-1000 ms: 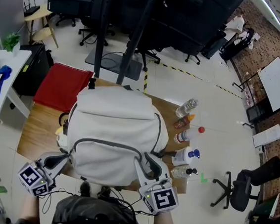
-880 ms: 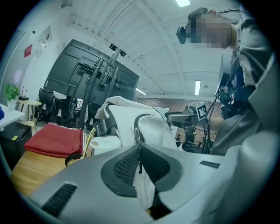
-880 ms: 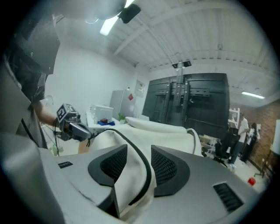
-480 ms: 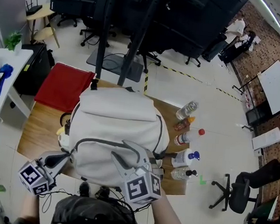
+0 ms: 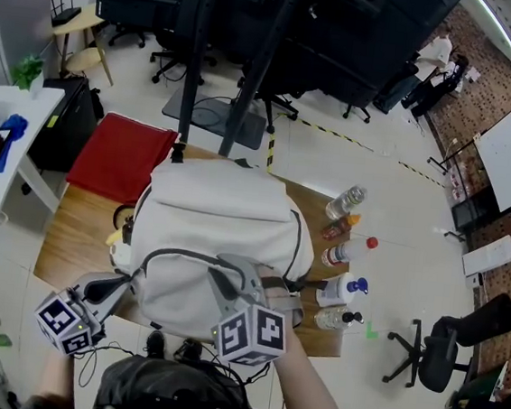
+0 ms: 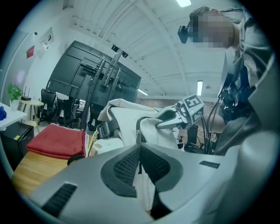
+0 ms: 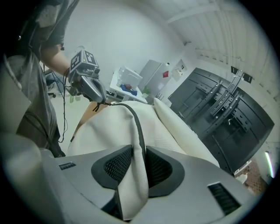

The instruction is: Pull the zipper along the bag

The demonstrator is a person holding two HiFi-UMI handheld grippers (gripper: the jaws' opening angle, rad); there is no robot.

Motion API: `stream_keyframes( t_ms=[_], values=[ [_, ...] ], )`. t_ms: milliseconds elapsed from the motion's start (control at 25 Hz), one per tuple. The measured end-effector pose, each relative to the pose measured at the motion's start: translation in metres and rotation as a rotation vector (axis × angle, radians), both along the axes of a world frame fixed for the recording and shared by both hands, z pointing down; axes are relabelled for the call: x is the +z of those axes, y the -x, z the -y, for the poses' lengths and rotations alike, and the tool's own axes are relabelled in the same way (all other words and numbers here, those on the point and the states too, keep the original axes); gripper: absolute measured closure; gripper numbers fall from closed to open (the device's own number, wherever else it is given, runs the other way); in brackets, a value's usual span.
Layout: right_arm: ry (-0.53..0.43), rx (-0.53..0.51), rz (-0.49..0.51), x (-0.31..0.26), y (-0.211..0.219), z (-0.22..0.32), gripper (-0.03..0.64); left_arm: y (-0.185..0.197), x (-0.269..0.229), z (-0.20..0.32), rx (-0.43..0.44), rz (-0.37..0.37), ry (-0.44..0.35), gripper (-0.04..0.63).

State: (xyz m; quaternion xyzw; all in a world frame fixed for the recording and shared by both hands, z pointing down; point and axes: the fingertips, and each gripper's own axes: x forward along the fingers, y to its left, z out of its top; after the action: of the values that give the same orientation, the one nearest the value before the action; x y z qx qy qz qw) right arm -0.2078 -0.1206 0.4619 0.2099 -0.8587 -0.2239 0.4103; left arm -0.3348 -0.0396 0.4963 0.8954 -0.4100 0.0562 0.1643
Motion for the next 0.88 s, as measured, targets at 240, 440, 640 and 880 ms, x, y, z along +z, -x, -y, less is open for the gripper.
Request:
stream_keyframes(
  t_ms=[240,440,640,880],
  values=[
    [-0.031,0.014,0.07,-0.005,-0.004,0.002,0.526,0.002,-0.006,0.009,-0.062,-0.022,-0.004,0.557],
    [-0.043,0.086,0.153,-0.009,-0.003,0.014,0.529,0.006,-0.007,0.02,-0.126,-0.03,-0.019,0.557],
    [-0.041,0.162,0.214,-0.009,-0.005,0.031,0.531,0.005,-0.006,0.037,-0.216,-0.017,-0.017,0.557],
    [-0.04,0.221,0.261,-0.007,-0.01,0.046,0.531,-0.004,-0.004,0.046,-0.256,0.002,-0.026,0.557]
  ],
)
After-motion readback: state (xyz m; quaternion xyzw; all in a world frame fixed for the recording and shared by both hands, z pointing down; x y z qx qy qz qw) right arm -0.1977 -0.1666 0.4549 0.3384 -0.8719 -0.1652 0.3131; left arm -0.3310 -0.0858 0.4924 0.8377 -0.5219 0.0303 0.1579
